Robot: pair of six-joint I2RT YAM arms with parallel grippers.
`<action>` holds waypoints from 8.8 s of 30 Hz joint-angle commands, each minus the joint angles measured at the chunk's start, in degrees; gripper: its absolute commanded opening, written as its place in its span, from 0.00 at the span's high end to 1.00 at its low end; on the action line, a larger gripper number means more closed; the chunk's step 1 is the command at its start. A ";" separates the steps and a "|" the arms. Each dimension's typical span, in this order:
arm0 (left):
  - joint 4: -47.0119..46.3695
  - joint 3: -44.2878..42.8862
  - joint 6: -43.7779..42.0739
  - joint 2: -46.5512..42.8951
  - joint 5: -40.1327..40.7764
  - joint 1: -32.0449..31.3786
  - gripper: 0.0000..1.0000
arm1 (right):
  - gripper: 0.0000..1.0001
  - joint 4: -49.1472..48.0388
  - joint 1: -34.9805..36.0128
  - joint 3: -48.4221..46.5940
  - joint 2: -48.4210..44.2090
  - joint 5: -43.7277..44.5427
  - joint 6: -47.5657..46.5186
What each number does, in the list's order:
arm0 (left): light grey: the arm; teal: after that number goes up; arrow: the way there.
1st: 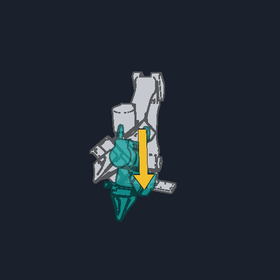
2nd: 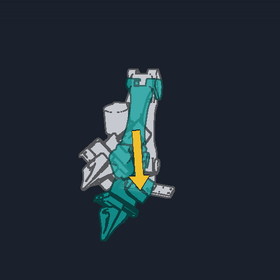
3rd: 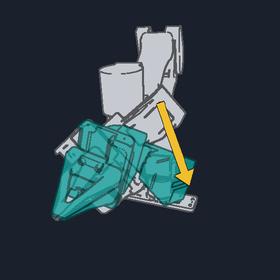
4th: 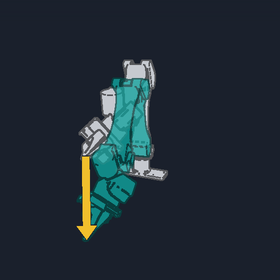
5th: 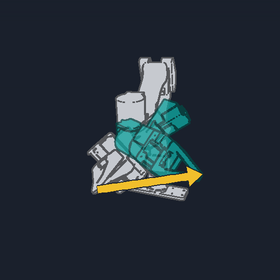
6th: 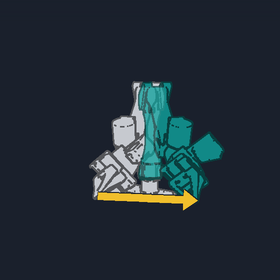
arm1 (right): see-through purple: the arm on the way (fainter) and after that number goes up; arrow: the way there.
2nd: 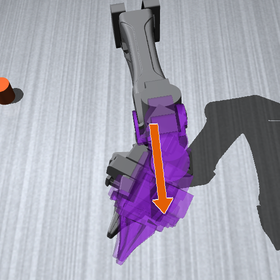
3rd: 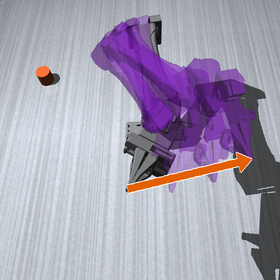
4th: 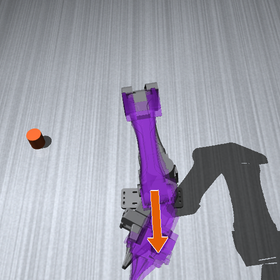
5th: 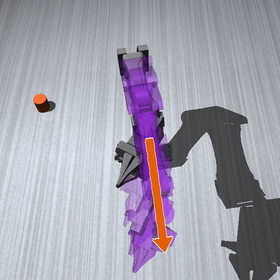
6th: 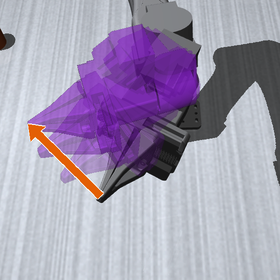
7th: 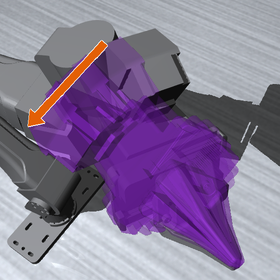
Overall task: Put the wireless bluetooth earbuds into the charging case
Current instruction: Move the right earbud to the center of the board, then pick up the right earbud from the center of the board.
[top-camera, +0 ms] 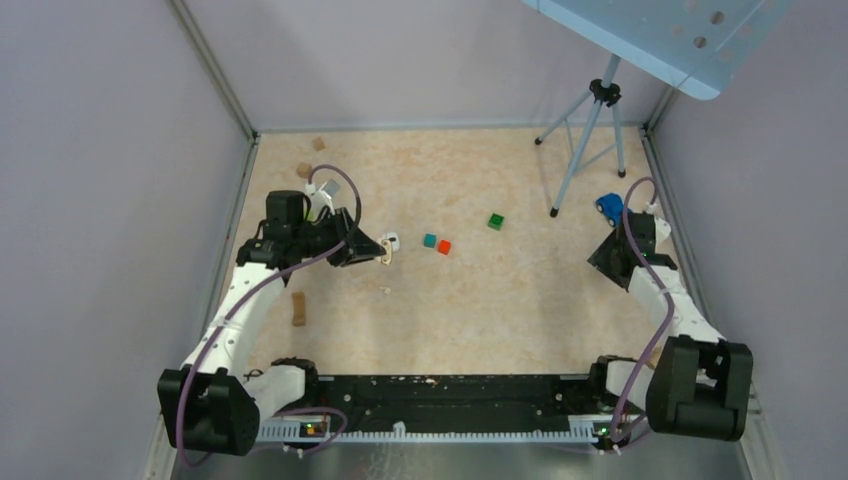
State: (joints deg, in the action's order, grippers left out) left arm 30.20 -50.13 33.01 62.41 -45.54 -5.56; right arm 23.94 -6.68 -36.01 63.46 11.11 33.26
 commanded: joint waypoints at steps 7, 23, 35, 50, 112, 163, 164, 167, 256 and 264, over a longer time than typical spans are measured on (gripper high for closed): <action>-2.25 0.10 -1.20 -0.84 -2.69 0.20 1.00 | 0.57 -8.50 -1.85 -3.52 12.69 -2.53 -7.74; -3.48 0.47 0.12 -0.28 -3.70 0.20 1.00 | 0.69 -12.65 -1.92 -2.14 19.37 2.32 -12.10; -4.40 0.90 -0.04 -0.16 -4.59 0.20 1.00 | 0.89 -11.81 -1.91 0.10 12.40 -6.06 -12.34; -8.44 -2.98 -9.27 2.33 -5.62 -13.09 1.00 | 0.99 -3.44 3.40 8.92 -23.57 -44.62 5.57; -21.93 1.61 -3.50 6.89 6.25 -20.93 1.00 | 1.00 -22.87 33.60 5.95 -17.11 -41.56 38.55; -5.03 -2.97 -11.40 11.30 2.40 -20.35 1.00 | 1.00 2.87 53.65 -8.79 14.54 -1.56 1.39; -5.12 -2.84 -11.32 11.39 2.39 -20.36 1.00 | 1.00 1.97 53.68 -8.64 15.71 -1.49 2.14; -5.10 -2.65 -11.22 11.41 2.28 -20.28 1.00 | 1.00 0.48 53.62 -8.72 18.71 -0.43 5.55; -3.74 -1.82 -11.98 6.09 5.76 -20.30 1.00 | 0.49 2.95 60.50 -14.92 25.73 9.34 45.80; -3.75 -1.77 -12.42 5.99 5.59 -20.26 1.00 | 0.57 2.03 60.55 -17.82 29.53 9.20 45.56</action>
State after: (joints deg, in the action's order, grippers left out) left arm 28.53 -52.29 21.26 69.95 -39.16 -26.02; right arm 26.35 53.15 -50.06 90.98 18.79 77.84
